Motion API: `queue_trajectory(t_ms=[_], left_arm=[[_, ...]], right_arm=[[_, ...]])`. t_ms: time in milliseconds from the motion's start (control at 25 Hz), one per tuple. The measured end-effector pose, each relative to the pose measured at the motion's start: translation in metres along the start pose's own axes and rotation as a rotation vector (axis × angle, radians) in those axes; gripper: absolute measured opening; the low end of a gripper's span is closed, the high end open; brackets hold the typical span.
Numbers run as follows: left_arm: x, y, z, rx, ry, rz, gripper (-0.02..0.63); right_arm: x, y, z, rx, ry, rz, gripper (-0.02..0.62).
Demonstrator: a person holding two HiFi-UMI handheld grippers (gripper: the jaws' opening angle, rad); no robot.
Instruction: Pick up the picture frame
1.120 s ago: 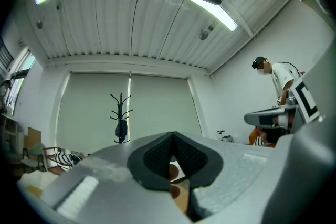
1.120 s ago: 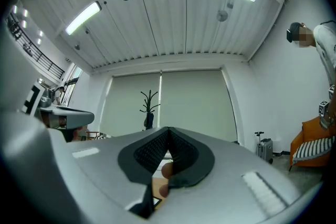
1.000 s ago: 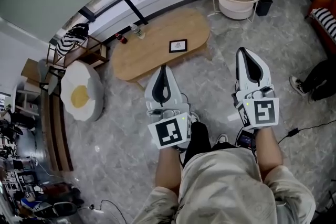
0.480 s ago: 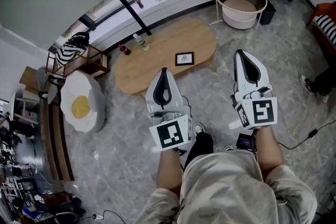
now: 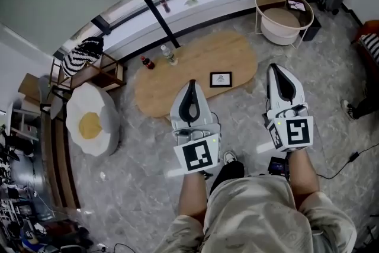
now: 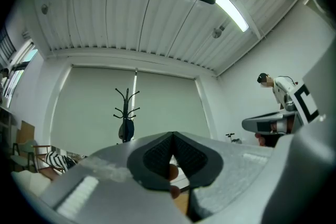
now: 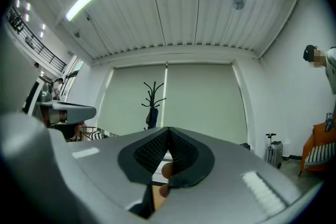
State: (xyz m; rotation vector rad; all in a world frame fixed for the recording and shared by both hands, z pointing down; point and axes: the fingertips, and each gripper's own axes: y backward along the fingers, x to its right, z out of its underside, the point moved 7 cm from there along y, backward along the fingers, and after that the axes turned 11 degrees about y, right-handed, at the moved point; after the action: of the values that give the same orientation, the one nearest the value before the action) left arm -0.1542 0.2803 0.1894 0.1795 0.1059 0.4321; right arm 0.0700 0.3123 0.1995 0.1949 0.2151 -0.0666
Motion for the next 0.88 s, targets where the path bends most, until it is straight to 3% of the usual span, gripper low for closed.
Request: queue_trajectory(t_ms=[480,880], left_arm=[[-0.065,-0.046,0.009,-0.021,0.031,0.017,0.005],[-0.071,-0.089,0.029,-0.037,0.025,0.017,0.005]], right_arm=[[-0.033,-0.068,0.006,-0.024,0.002,0.026,0.002],[-0.019,-0.107,0.034,-0.041,-0.024,0.023,0.002]])
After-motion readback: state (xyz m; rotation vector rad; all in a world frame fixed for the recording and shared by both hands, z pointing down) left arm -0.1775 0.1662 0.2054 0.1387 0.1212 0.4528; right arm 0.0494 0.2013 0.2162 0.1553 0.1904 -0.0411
